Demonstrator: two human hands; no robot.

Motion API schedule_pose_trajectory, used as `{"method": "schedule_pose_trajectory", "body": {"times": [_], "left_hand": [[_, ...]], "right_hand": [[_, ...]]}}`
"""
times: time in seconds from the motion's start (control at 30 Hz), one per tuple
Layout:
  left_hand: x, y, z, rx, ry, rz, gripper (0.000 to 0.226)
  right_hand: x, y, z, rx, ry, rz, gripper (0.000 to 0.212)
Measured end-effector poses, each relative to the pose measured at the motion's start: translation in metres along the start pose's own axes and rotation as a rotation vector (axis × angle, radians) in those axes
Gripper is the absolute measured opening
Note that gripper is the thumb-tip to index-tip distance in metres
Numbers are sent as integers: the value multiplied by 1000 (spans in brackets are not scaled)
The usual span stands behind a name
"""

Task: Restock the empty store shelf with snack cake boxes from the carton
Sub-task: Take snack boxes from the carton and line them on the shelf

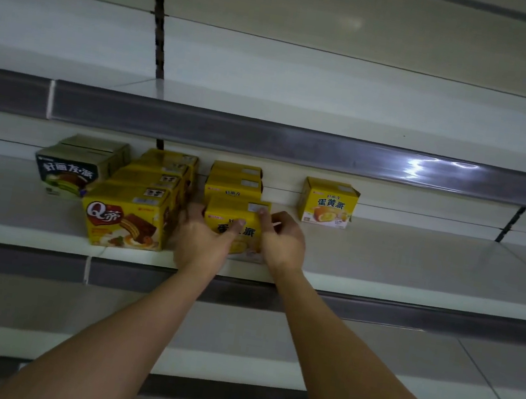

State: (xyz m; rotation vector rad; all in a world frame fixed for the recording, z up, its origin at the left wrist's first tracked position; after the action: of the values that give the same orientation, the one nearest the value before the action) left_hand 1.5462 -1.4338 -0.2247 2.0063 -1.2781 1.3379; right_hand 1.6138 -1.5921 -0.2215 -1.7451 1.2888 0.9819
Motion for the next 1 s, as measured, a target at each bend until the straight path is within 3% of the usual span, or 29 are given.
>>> {"method": "schedule_pose_trajectory", "body": {"times": [0.3, 0.5, 0.63, 0.8, 0.9, 1.0], "left_hand": [[6, -12, -14, -62, -215, -28, 69], [10, -24, -19, -64, -251, -65, 60], [46, 5, -18, 186, -267, 245, 52], [87, 18, 59, -247, -16, 412, 31], [89, 8, 102, -443, 65, 316, 26], [79, -13, 128, -517, 140, 173, 29]], "right_hand": [[-15, -14, 27, -92, 58, -1, 43], [-5, -22, 27, -112, -141, 71, 39], [0, -29, -2, 4, -72, 109, 40], [27, -42, -76, 244, -4, 193, 39], [50, -56, -103, 291, -61, 236, 48], [72, -74, -116, 246, -123, 262, 58]]}}
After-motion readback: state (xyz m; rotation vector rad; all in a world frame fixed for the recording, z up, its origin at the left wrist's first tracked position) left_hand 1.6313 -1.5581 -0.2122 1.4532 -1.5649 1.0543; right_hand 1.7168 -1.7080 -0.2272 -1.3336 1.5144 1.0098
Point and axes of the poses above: each hand's wrist, its own y-axis away from the middle knuckle, its own z-axis out of the palm, x = y × z, the point moved 7 cm from there along -y, towards the middle knuckle, and after that the axes turned 15 degrees about -x, right-handed, at the moved point
